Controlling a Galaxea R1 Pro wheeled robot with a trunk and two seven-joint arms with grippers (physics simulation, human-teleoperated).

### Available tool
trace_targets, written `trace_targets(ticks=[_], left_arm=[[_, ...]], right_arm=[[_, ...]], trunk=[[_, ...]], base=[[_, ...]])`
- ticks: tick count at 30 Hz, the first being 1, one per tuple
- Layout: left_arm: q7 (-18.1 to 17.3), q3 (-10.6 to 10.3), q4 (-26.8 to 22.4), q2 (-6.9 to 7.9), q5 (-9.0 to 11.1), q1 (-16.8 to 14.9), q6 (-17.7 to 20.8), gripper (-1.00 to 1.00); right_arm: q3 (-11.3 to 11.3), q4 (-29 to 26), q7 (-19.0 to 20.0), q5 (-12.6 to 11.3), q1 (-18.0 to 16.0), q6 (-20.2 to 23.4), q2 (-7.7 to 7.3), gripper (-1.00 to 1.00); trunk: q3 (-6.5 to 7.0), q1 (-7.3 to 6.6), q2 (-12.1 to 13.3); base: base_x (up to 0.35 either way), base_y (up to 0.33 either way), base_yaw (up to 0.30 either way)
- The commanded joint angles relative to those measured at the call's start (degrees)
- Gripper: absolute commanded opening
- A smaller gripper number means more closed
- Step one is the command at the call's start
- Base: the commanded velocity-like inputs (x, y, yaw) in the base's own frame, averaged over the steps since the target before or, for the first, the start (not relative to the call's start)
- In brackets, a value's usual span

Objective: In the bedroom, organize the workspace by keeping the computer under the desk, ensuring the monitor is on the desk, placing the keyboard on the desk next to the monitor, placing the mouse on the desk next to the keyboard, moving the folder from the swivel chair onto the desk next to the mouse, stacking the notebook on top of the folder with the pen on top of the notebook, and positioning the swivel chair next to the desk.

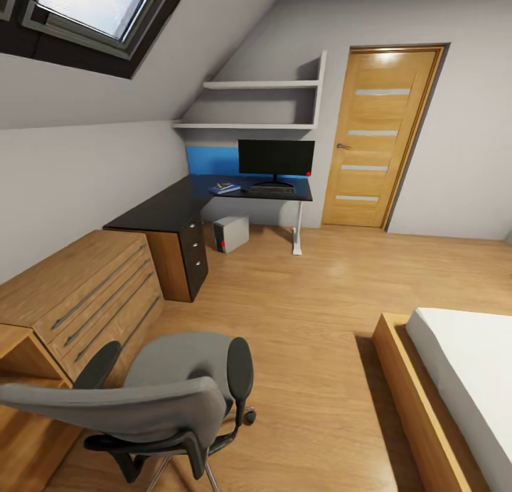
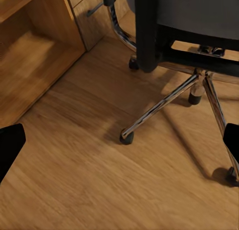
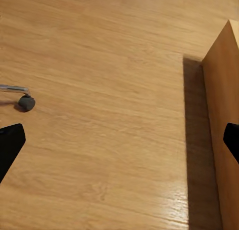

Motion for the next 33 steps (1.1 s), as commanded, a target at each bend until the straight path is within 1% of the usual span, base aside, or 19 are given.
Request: trace_targets(ticks=[1,15,28,33], left_arm=[[0.33,-0.49,0.01,0.00,0.29,-0.03,-0.12,1.00],[0.37,-0.49,0.01,0.06,0.30,-0.03,-0.12,1.00],[0.38,-0.49,0.01,0.06,0.30,-0.03,-0.12,1.00],[0.34,-0.49,0.01,0.05,0.30,-0.03,-0.12,1.00]], right_arm=[[0.12,0.11,-0.60,0.59,-0.06,-0.12,0.00,1.00],[0.12,0.11,-0.53,0.66,-0.06,-0.12,0.02,1.00],[0.16,0.11,-0.52,0.68,-0.06,-0.12,0.01,1.00],[0.20,0.11,-0.52,0.68,-0.06,-0.12,0.06,1.00]], trunk=[[-0.06,0.00,-0.04],[-0.02,0.00,-0.04],[0.67,0.00,-0.04],[0.76,0.00,-0.04]], base=[[0.007,0.053,0.000],[0.001,0.035,-0.007],[0.000,0.000,-0.162],[0.000,0.103,-0.049]])
